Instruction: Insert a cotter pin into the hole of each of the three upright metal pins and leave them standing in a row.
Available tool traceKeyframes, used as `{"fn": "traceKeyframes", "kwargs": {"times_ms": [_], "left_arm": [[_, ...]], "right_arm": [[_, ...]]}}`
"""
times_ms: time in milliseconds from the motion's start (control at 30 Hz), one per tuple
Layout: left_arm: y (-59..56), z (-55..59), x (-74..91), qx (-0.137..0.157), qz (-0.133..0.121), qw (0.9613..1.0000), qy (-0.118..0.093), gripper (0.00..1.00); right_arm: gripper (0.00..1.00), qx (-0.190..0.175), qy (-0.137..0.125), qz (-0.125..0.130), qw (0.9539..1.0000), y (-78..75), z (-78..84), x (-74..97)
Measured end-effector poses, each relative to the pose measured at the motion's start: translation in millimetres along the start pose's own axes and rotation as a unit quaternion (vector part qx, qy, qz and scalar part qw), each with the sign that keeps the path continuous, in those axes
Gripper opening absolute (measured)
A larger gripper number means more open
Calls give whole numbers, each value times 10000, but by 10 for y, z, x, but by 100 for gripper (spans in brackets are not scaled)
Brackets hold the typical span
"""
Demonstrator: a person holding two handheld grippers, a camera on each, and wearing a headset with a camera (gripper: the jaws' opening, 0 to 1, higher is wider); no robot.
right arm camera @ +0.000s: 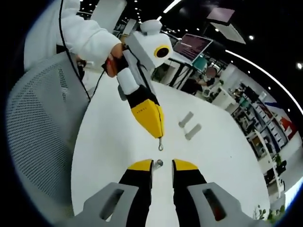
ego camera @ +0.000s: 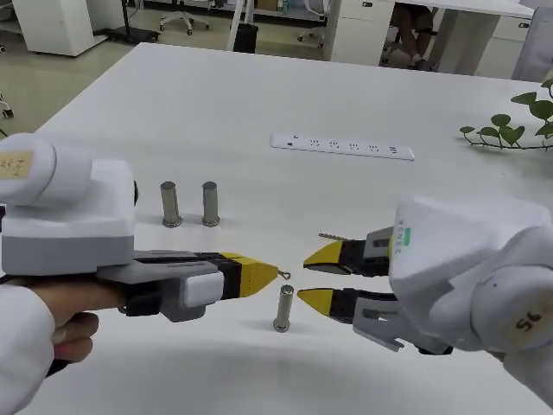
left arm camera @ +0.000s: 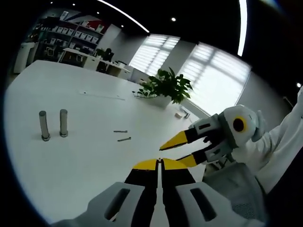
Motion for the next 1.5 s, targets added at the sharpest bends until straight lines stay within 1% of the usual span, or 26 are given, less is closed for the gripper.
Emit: {"fn": "traceKeyframes", "kwargs": {"times_ms": [67,100,133,167,200,233,267,300,333,367,400,433,467,533,600,667,767,800,867,933,1067,1133,1200,1300,1400,1500], "left_arm": [[-12,-9,13,-96,71,9999,-11,0],[-22,-10,18,-228,111,9997,14,0],[-22,-10,22,-457,133,9989,46,0],[-34,-9,23,-598,170,9980,62,0],[-50,0,25,-755,202,9969,110,0],[-59,3,26,-848,223,9961,122,0],[-75,8,27,-943,264,9951,124,0],[-85,11,27,-970,288,9948,122,0],[-95,13,30,-1006,318,9944,109,0],[-107,11,33,-1156,408,9924,88,0],[-125,3,35,-1361,494,9895,12,0],[-136,0,39,-1479,531,9876,-12,0],[-152,0,45,-1627,594,9849,-32,0],[-176,-3,55,-1762,667,9821,-78,0],[-178,-1,62,-1721,669,9828,-64,0],[-183,-1,71,-1774,715,9815,-76,0],[-218,-7,92,-1930,837,9775,-141,0],[-216,-21,94,-2067,772,9752,-157,0],[-244,-26,99,-2202,806,9720,-134,0],[-259,-33,99,-2222,851,9712,-150,0],[-257,7,82,-2350,910,9677,-18,0],[-256,25,79,-2345,955,9674,19,0],[-256,35,78,-2376,958,9666,41,0],[-259,47,85,-2389,988,9660,67,0],[-247,70,94,-2421,985,9651,161,0],[-237,97,91,-2502,976,9629,255,0]], "right_arm": [[12,-353,-92,-159,9992,-32,18,17],[12,-580,-137,-343,9976,-31,29,22],[11,-676,-133,-525,9962,-33,41,21],[11,-842,-163,-498,9951,-59,49,25],[13,-973,-229,-578,9933,-79,47,26],[13,-1038,-208,-785,9913,-62,54,39],[14,-1184,-296,-786,9894,-91,43,41],[13,-1160,-354,-863,9889,-92,32,53],[13,-1281,-377,-1062,9853,-83,20,57],[14,-1332,-391,-1083,9844,-86,15,63],[14,-1317,-404,-1249,9826,-76,4,63],[14,-1338,-403,-1328,9813,-65,1,68],[14,-1363,-408,-1301,9812,-79,-3,61],[12,-1443,-478,-1493,9770,-53,-28,60],[8,-1469,-537,-1554,9754,-37,-53,60],[6,-1488,-585,-1609,9739,-15,-82,58],[7,-1486,-599,-1710,9721,23,-120,46],[6,-1445,-619,-1746,9720,37,-127,45],[5,-1476,-654,-1799,9703,56,-140,42],[4,-1476,-673,-1833,9696,71,-147,40],[0,-1447,-611,-1971,9677,110,-148,30],[0,-1383,-597,-2023,9677,134,-141,25],[0,-1405,-599,-2085,9660,154,-138,28],[0,-1408,-608,-2101,9656,165,-132,29],[0,-1505,-587,-2144,9633,172,-125,28],[0,-1459,-562,-2170,9636,177,-117,28]]}}
Point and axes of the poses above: the centre of the closed fingertips' face, and the gripper's own axes: x roughly backward along the fingers, y roughly to its left, z roughly out of its underside, the point moved 7 cm from there along x, roughly backward along the fingers, and after that the axes turned 2 degrees about y, right-handed, at the moved point
